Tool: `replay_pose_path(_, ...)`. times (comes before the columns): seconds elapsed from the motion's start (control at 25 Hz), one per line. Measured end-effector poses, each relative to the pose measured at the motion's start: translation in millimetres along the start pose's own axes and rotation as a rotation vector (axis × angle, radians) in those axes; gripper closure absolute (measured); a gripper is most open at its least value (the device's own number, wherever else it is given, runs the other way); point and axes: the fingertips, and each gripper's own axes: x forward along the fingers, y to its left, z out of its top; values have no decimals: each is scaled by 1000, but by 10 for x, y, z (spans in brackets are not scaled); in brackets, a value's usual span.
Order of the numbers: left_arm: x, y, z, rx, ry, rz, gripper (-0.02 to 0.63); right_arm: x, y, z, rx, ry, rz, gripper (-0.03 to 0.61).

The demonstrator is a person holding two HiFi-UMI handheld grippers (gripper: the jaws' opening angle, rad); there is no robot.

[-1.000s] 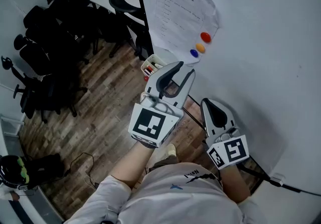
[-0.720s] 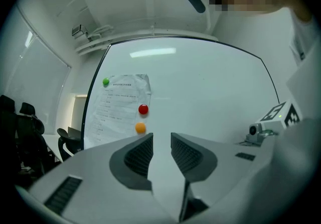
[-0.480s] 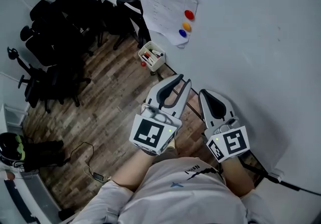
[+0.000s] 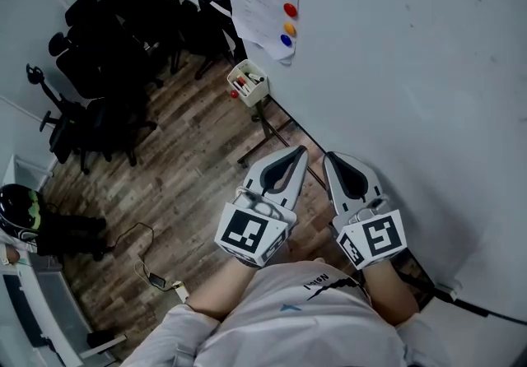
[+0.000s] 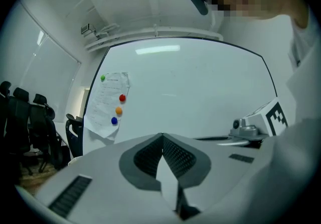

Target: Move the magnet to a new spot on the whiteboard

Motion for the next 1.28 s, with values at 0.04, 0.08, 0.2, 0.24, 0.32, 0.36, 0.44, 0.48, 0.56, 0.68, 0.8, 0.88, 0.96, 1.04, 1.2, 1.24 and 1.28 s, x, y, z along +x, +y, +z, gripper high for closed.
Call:
replay_pose_path(0.04,-23,-61,-39,-8,4,2,601,-45,4,-13,2,-1,5,564)
replay_pose_path(0.08,-53,-120,-73,-14,8,5,601,-92,16,-23,4,0,10,565)
replay_pose_path(0.2,-147,-286,-108,-17,10,15,601,-228,72,-31,7,1,23,565)
replay_pose_path(0.24,-176,-337,-102,-16,9,16,601,-272,92,-27,4,0,26,565)
replay_pose_path(0.32,-232,-430,-82,-12,7,16,601,-349,132,-17,-1,-3,30,565)
replay_pose_path(0.36,-258,-471,-76,-11,6,15,601,-384,150,-13,-1,-3,31,565)
replay_pose_path(0.44,-304,-541,-67,-9,1,12,601,-450,184,-3,0,-3,32,565)
replay_pose_path(0.48,-324,-572,-65,-8,-2,10,601,-483,197,6,-1,-4,31,565)
replay_pose_path(0.56,-352,-633,-48,-7,-7,5,601,-544,211,33,-2,-9,29,565)
replay_pose_path(0.68,-385,-719,-19,-5,-15,-4,601,-623,224,59,-5,-12,23,565)
replay_pose_path(0.8,-439,-811,-25,-7,-12,-12,601,-716,257,54,-6,-8,18,565)
replay_pose_path(0.88,-468,-868,-32,-7,-10,-15,601,-776,275,52,-8,-7,16,565)
replay_pose_path(0.96,-484,-910,-41,-6,-8,-16,601,-822,282,51,-11,-8,15,565)
replay_pose_path(1.04,-502,-945,-53,-8,-5,-15,601,-867,289,46,-9,-8,15,565)
replay_pose_path(1.2,-539,-1045,-89,-9,-5,-13,601,-986,296,23,-11,-6,14,565)
replay_pose_path(1.24,-545,-1073,-101,-10,-4,-13,601,-1015,293,13,-11,-5,14,565)
replay_pose_path(1.28,-551,-1101,-114,-11,-4,-12,601,-1044,290,2,-12,-3,14,565)
